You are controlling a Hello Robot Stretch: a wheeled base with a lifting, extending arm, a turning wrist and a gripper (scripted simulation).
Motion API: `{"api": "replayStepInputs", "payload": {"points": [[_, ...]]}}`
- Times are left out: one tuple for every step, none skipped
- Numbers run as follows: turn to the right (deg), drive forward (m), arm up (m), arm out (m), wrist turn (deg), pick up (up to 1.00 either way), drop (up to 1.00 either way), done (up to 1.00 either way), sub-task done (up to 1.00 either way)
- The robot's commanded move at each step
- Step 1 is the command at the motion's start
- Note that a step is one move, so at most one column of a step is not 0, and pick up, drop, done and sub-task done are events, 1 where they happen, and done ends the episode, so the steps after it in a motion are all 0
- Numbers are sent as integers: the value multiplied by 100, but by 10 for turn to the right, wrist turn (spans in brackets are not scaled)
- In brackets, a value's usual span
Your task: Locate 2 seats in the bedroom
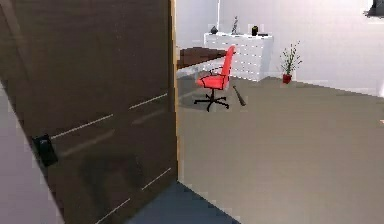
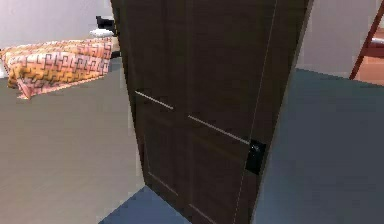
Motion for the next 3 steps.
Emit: {"api": "replayStepInputs", "payload": {"points": [[150,0,0,0,0,0,0,0,0],[0,100,0,0,0,0,0,0,0],[60,0,0,0,0,0,0,0,0]]}}
